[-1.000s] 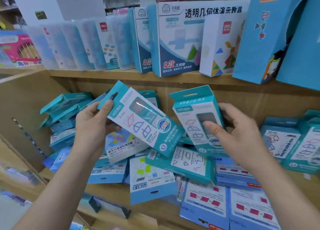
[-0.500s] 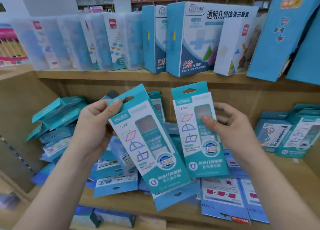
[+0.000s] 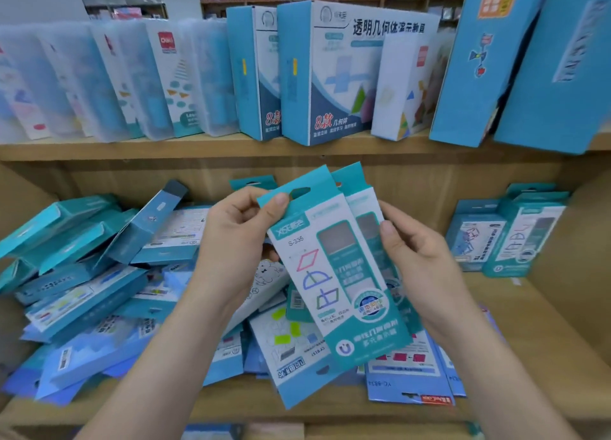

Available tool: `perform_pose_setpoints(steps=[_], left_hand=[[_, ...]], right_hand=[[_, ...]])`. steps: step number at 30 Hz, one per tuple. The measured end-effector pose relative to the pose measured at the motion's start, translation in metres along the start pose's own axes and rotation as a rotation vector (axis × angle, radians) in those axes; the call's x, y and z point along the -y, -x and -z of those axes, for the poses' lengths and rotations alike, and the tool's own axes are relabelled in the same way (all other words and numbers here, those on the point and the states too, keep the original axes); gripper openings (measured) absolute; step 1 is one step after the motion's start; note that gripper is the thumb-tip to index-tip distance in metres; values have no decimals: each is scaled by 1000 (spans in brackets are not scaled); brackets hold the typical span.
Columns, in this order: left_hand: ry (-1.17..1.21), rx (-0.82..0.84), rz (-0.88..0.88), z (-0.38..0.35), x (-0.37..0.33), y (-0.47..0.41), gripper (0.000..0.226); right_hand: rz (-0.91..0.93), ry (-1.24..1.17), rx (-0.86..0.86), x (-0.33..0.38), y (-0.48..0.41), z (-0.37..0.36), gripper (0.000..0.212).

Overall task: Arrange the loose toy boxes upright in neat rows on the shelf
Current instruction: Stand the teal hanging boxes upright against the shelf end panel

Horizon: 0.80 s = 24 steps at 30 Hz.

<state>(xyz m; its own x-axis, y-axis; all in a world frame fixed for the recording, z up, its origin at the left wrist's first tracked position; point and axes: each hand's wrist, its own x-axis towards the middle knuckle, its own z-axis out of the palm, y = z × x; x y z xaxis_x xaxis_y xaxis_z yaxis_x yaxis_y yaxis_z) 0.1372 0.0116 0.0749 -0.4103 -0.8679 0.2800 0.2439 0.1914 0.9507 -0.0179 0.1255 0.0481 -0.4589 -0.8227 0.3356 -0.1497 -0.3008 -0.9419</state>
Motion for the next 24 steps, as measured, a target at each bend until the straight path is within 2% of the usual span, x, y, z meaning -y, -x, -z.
perform_pose_setpoints(steps=[3, 6, 8, 10, 12, 14, 17, 20, 24], left_hand=[[-17, 15, -6, -10, 0, 0, 17], [-38, 27, -20, -17, 1, -1, 16], [-43, 37, -26, -21, 2, -1, 16], [-30, 55, -23, -26, 2, 0, 15], [-21, 94, -14, -31, 0, 2, 12], [-67, 183, -1, -35, -2, 5, 27], [-162, 428, 8, -46, -2, 10, 53], [-265, 640, -14, -68, 4, 15, 48], [-343, 702, -61, -102, 14, 16, 40]], right_hand=[[28, 34, 24, 4, 6, 1, 30], [55, 46, 130, 12, 13, 2, 26], [50, 81, 173, 14, 16, 4, 33], [40, 101, 151, 11, 17, 8, 46], [53, 87, 102, 9, 20, 14, 47], [58, 57, 64, 7, 23, 22, 46], [53, 20, 21, 9, 29, 39, 47], [45, 7, -7, 13, 37, 57, 47], [36, 20, -71, 12, 50, 87, 51]])
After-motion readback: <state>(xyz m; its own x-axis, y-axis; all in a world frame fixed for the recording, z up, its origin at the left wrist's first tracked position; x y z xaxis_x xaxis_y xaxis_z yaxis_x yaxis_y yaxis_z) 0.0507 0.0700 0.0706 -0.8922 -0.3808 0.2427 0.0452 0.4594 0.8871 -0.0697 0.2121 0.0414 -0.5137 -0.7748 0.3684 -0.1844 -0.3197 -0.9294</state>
